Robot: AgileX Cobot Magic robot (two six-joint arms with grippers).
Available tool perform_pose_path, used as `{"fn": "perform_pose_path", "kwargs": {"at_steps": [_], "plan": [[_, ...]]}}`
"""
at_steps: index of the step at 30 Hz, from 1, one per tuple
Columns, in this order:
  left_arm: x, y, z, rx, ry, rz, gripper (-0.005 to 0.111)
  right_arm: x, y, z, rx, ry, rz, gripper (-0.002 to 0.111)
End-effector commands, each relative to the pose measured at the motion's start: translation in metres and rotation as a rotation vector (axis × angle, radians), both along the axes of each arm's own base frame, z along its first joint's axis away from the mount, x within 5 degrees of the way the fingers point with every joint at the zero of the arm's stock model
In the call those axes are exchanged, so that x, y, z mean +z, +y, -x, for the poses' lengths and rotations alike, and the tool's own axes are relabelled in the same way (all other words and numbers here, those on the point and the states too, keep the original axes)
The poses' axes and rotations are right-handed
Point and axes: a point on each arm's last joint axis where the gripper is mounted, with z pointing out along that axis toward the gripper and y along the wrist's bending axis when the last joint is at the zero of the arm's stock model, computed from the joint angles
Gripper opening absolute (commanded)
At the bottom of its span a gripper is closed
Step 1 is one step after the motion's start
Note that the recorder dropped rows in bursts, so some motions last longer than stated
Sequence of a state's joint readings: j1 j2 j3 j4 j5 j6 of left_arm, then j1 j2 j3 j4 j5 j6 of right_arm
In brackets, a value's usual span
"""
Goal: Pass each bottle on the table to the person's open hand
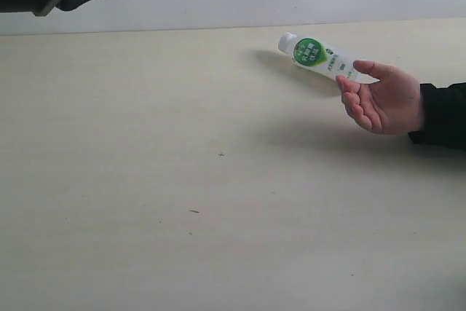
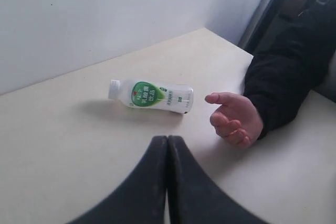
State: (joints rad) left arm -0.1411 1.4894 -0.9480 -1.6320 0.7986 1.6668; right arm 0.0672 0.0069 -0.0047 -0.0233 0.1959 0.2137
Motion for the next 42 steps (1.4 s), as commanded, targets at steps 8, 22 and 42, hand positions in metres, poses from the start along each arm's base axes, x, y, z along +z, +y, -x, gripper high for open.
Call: {"fn": "perform_pose_path", "kwargs": {"at_steps": [8, 22, 42], "plan": [[0.001, 0.002, 0.002, -0.003, -0.065, -0.032, 0.001, 0.024, 0.0, 0.001, -0.001, -0.279, -0.074, 0.0], [-0.002, 0.004, 0.0, 0.014, -0.069, -0.075, 0.001, 0.101, -0.024, 0.016, -0.173, -0.767, -0.419, 0.0], [-0.003, 0.004, 0.001, 0.004, -0.071, -0.094, 0.001, 0.187, 0.036, -0.322, 0.252, 0.397, 0.23, 0.0]]}}
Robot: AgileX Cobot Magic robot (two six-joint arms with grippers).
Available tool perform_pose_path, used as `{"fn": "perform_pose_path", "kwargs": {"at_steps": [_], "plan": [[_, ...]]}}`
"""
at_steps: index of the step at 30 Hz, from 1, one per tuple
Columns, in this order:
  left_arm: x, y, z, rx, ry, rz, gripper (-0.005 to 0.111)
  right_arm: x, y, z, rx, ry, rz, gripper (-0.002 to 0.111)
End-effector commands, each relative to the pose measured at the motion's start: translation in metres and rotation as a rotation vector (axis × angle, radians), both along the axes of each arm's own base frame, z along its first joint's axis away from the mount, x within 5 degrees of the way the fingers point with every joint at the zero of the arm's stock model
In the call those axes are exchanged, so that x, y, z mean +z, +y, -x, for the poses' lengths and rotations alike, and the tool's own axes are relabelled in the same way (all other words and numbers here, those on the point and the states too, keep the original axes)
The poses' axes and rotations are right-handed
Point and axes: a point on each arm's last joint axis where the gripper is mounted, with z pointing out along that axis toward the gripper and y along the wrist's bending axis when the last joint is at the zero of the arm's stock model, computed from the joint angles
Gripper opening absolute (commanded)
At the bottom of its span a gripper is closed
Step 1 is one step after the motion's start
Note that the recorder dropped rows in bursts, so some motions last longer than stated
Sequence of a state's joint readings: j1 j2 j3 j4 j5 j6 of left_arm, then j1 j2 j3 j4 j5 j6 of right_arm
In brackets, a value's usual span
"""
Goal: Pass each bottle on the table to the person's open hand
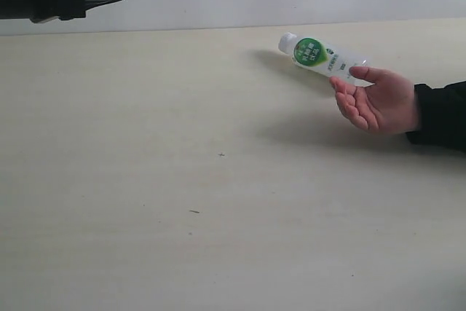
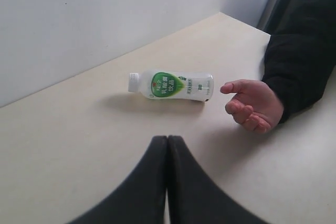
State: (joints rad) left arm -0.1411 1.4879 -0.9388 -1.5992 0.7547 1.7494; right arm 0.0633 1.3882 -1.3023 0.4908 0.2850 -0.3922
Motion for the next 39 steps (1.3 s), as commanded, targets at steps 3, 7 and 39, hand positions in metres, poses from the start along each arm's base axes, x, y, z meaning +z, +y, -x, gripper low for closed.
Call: {"fn": "perform_pose_path", "kwargs": {"at_steps": [3, 7, 39], "plan": [[0.002, 0.001, 0.001, 0.003, -0.009, 0.001, 0.001, -0.048, -0.002, -0.091, 0.076, 0.466, 0.32, 0.0], [0.002, 0.001, 0.001, 0.003, -0.009, 0.001, 0.001, -0.082, -0.007, -0.131, 0.118, 0.625, 0.505, 0.0], [0.002, 0.001, 0.001, 0.003, -0.009, 0.001, 0.001, -0.242, 0.063, -0.194, 0.614, 0.712, 0.793, 0.083]]}}
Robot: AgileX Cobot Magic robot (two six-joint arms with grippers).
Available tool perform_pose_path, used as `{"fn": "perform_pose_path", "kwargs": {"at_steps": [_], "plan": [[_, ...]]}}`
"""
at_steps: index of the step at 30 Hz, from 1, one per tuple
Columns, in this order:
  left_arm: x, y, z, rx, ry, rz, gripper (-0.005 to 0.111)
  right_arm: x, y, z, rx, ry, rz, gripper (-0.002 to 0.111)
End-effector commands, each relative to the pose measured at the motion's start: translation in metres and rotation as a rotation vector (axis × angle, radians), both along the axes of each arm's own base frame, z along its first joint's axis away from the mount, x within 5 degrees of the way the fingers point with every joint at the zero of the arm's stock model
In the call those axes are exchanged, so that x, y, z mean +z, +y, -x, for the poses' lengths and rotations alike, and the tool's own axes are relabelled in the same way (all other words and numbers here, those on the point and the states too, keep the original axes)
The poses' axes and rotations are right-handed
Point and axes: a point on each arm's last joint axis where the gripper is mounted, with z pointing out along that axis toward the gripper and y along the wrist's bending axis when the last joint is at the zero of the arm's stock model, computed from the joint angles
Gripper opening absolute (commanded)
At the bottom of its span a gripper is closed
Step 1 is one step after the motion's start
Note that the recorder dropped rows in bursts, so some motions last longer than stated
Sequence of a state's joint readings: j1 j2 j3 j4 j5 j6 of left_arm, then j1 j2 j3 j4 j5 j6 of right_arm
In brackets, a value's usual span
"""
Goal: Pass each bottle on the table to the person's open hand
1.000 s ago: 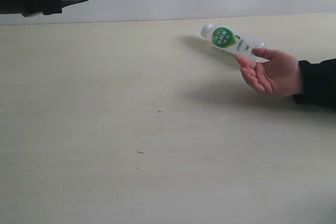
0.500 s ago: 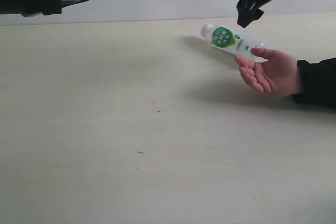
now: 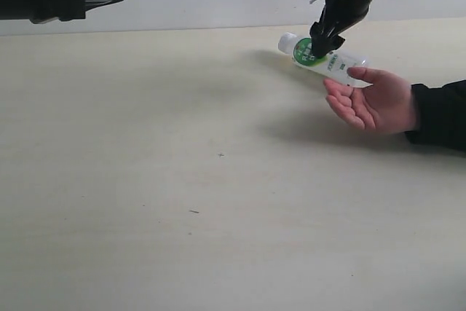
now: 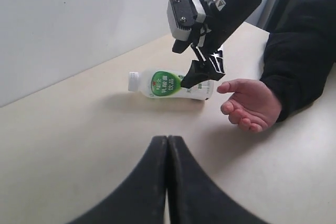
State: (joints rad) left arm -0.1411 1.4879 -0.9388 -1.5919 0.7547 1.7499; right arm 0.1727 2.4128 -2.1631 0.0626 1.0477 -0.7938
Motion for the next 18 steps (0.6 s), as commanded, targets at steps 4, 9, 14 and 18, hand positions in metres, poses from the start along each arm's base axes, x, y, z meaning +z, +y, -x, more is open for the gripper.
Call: {"fn": "perform_pose_path", "kwargs": {"at_steps": [4, 9, 14, 18], "plan": [[0.002, 0.001, 0.001, 0.005, -0.009, 0.007, 0.001, -0.03, 0.003, -0.009, -0.001, -0.003, -0.015, 0.083], [0.002, 0.001, 0.001, 0.006, -0.007, 0.008, 0.001, -0.051, 0.003, -0.009, -0.011, 0.042, -0.002, 0.083], [0.002, 0.001, 0.001, 0.005, -0.009, 0.007, 0.001, -0.052, 0.003, -0.009, -0.029, 0.046, -0.008, 0.078], [0.002, 0.001, 0.001, 0.005, -0.009, 0.007, 0.001, -0.052, 0.002, -0.009, -0.04, 0.048, -0.011, 0.06]]}}
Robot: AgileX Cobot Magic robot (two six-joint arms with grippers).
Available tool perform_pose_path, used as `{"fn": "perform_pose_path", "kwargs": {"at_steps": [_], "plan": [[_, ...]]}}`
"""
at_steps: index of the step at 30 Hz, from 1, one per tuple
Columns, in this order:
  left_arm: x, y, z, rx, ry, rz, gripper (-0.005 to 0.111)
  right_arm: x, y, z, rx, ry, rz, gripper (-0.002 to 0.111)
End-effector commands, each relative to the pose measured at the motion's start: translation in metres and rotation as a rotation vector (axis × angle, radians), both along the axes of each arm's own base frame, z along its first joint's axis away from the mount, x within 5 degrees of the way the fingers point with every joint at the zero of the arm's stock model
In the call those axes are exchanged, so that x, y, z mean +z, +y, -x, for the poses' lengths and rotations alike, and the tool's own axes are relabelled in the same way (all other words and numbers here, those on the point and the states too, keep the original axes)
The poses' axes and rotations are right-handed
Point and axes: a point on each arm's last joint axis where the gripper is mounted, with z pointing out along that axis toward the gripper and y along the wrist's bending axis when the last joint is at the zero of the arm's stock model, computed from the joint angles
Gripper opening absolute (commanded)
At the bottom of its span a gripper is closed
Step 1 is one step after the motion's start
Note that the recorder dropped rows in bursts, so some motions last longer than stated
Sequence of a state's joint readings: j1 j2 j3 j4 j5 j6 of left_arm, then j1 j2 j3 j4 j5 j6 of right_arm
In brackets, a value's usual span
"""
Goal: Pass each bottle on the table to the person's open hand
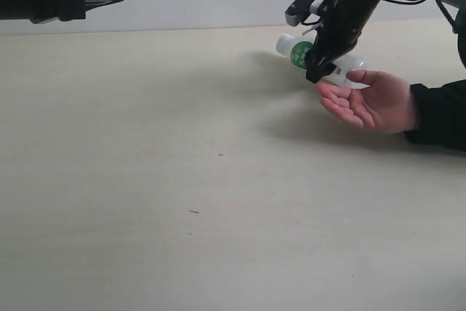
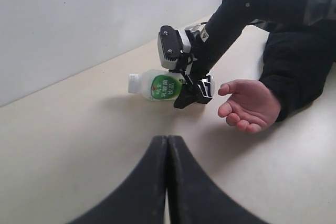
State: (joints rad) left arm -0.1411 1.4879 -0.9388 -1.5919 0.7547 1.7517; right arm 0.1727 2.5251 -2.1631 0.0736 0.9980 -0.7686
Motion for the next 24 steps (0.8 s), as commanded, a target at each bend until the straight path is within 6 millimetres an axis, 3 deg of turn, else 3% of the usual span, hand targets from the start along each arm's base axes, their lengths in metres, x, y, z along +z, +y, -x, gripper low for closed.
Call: {"fn": "perform_pose_path", "kwargs": {"at_steps": [1, 6, 11, 15, 24], "plan": [[0.002, 0.001, 0.001, 0.006, -0.008, 0.008, 0.001, 0.005, 0.001, -0.002, -0.012, -0.018, -0.004, 0.052], [0.002, 0.001, 0.001, 0.007, -0.006, 0.009, 0.001, 0.005, 0.001, -0.002, -0.012, -0.018, -0.004, 0.001], [0.002, 0.001, 0.001, 0.007, -0.006, 0.009, 0.001, 0.019, 0.001, -0.006, -0.074, -0.085, -0.039, 0.0], [0.002, 0.001, 0.001, 0.007, -0.006, 0.009, 0.001, 0.041, 0.001, -0.007, -0.091, -0.146, -0.055, 0.0], [0.002, 0.001, 0.001, 0.007, -0.006, 0.009, 0.001, 0.122, -0.002, 0.01, -0.244, -0.218, -0.146, 0.0]]}}
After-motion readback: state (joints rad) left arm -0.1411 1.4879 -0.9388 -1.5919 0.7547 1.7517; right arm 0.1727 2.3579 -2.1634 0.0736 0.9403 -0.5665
